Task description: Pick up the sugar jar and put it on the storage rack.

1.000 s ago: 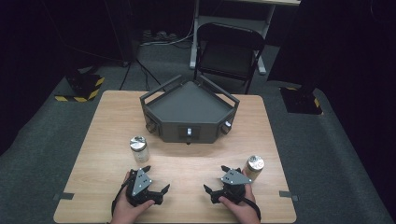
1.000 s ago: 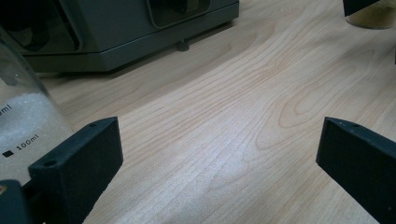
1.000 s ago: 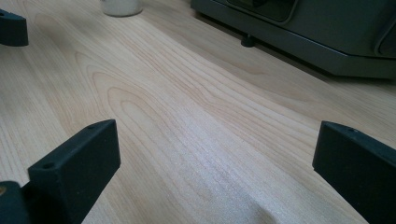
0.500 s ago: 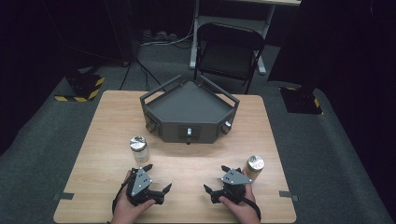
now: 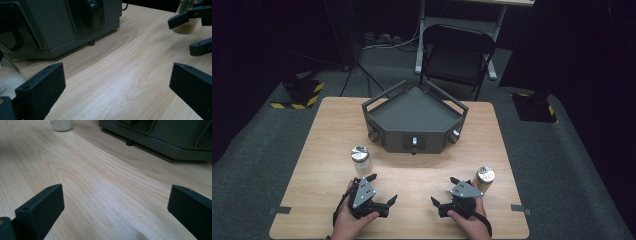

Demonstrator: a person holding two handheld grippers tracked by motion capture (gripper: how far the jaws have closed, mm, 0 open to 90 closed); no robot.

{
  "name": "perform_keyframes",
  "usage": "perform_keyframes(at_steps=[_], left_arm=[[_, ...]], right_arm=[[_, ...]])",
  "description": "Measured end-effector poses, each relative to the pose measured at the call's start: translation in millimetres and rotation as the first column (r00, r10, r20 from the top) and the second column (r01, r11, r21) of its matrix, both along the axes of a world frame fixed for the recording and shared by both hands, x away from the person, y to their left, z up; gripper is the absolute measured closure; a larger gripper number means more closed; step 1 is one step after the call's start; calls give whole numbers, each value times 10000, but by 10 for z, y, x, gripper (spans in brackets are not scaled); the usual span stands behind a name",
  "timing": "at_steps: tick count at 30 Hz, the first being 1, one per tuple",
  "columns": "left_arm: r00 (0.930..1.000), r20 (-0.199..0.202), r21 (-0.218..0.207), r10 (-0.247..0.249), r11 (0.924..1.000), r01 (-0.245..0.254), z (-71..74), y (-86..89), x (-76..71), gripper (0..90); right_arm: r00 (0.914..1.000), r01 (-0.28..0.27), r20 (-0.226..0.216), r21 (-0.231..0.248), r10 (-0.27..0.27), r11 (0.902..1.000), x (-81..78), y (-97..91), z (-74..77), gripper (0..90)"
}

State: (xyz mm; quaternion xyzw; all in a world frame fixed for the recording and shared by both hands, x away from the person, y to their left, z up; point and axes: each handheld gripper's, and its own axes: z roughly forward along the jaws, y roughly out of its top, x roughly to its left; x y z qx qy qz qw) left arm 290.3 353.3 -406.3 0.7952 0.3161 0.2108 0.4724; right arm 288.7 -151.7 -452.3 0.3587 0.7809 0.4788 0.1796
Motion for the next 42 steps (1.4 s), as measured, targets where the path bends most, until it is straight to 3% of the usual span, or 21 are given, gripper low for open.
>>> perform_keyframes(at_steps=[17,33,42], left_arm=[[9989,461,-352,19,9994,-3,166,-43,156,7],[9920,875,-157,914,9958,-903,279,136,366,6],[9813,755,-124,1772,9842,-1768,223,309,527,6]], right_arm=[[9997,-225,-3,-147,225,9996,27,16,12,7],[9996,-269,-52,-34,269,9996,43,-7,6,8],[9993,-365,-43,-93,365,9993,53,2,10,7]])
